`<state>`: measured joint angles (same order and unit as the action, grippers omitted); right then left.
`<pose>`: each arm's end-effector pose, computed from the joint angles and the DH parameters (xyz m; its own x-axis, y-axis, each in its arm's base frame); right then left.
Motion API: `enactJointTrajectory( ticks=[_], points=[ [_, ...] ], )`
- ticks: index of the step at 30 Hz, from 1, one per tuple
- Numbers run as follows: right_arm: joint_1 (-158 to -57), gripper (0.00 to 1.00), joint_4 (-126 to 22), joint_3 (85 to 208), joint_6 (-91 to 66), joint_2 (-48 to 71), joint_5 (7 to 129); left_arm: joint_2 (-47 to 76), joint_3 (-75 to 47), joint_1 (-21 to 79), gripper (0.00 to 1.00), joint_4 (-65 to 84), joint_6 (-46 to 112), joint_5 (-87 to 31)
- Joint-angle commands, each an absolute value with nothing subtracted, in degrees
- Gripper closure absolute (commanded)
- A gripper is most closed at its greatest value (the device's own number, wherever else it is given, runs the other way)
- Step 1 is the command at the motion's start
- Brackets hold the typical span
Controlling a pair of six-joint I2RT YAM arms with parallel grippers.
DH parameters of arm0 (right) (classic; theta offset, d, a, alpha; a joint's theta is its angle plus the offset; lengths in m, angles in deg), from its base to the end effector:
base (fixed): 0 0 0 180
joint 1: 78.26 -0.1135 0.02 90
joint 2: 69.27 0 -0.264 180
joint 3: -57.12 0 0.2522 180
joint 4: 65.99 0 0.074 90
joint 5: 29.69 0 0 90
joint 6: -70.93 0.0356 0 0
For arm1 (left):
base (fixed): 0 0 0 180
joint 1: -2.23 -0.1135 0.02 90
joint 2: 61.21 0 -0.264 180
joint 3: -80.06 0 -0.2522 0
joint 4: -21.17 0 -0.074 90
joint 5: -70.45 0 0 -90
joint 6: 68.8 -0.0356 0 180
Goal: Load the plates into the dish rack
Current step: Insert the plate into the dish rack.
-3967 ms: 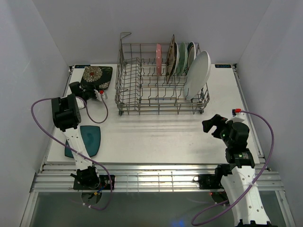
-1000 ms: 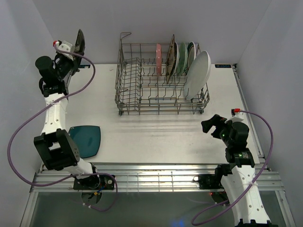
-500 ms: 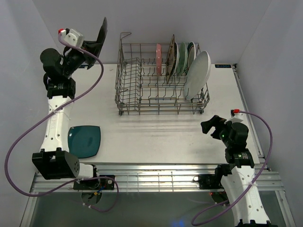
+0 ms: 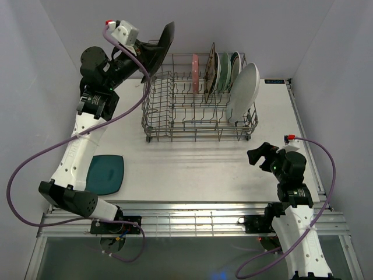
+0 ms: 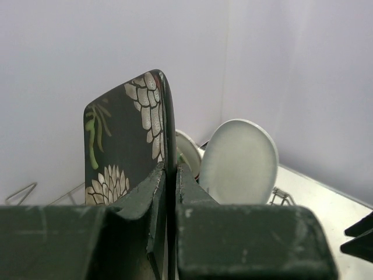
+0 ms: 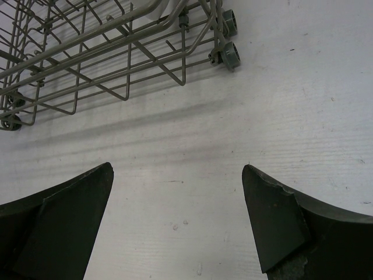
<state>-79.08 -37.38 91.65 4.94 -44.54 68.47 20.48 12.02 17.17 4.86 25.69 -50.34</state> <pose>0.1321 0.0069 0.2316 -0.3549 0.3977 -0.8461 -0.0045 0.9043 0.4270 0.2863 -0.0952 0.5271 0.1775 -0.1170 -0.9772 0.7175 0.6949 0.0471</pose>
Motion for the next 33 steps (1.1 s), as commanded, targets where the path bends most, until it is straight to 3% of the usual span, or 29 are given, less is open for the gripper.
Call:
enactJointTrajectory(
  ticks=[1,22,26,33],
  points=[
    [-78.96,0.04,-39.75,91.88,4.57,-44.75,69.71,20.26,19.73,21.47,1.00,7.76,24.63,-43.02],
    [-78.96,0.04,-39.40,91.97,4.66,-44.93,69.80,29.05,22.90,43.36,1.00,6.53,26.30,-24.22],
    [-78.96,0.04,-39.31,91.97,4.66,-45.01,69.80,31.07,22.98,47.31,1.00,6.97,27.88,-13.26],
    [-78.96,0.04,-39.22,91.71,4.66,-45.10,69.71,35.55,24.22,50.21,1.00,6.97,29.45,-4.46]
  ],
)
